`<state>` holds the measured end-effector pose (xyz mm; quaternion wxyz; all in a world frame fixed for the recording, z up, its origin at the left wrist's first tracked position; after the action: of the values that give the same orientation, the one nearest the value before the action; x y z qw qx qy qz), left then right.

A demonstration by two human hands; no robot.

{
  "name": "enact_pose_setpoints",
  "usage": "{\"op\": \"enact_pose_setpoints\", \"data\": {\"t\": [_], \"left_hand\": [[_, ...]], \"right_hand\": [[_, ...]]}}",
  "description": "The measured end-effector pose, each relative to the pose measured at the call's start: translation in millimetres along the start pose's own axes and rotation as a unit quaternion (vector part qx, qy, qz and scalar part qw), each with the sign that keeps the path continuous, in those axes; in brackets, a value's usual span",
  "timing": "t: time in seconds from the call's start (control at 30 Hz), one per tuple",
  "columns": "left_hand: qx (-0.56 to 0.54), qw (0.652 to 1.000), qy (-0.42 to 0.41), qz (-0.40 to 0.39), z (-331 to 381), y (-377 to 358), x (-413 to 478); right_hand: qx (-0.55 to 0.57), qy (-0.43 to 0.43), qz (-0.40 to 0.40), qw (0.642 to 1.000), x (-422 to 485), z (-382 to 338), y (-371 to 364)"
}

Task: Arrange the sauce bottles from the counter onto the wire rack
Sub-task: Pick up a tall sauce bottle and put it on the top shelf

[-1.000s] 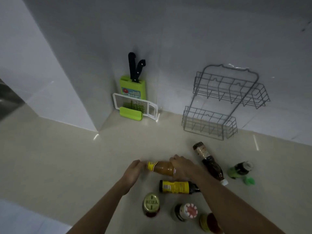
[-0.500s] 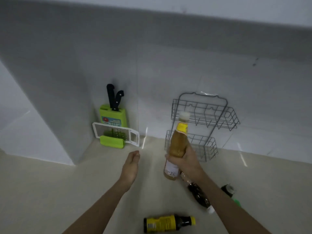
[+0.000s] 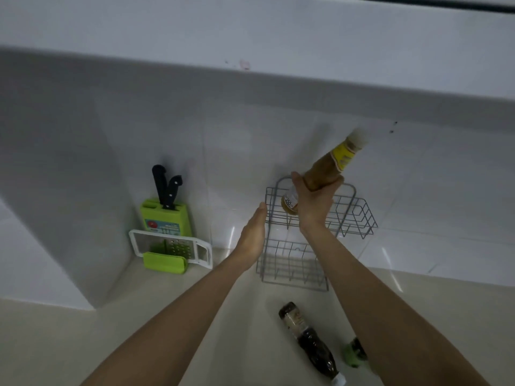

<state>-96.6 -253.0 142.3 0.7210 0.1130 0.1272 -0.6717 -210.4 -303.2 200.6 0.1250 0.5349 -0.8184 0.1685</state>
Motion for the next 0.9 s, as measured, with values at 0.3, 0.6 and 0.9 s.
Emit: {"op": "enact_pose_setpoints", "data": {"t": [0.3, 0.6, 0.9], "left_hand": [[-0.025, 0.998, 0.014, -0.049, -3, 4, 2], [-0.060, 0.994, 0.028, -0.083, 1, 5, 2], [-0.075, 0.991, 0.025, -0.103, -3, 8, 5]], "right_hand": [[-0.099, 0.008, -0.151, 0.984, 5, 28, -11], [-0.241, 0.000, -0.253, 0.937, 6, 17, -23], [-0.209, 0.013, -0.364, 0.908, 16, 5, 2]]}}
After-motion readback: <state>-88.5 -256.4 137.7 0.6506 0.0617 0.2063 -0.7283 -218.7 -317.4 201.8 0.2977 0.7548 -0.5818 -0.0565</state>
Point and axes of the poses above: each hand's wrist, its own x-axis towards the middle knuckle, its own y-axis out of the back of the hand, z = x × y, the point moved 1 cm from there along x, towards the middle knuckle, and after that the axes turned 10 degrees about y, right-handed, at the moved point
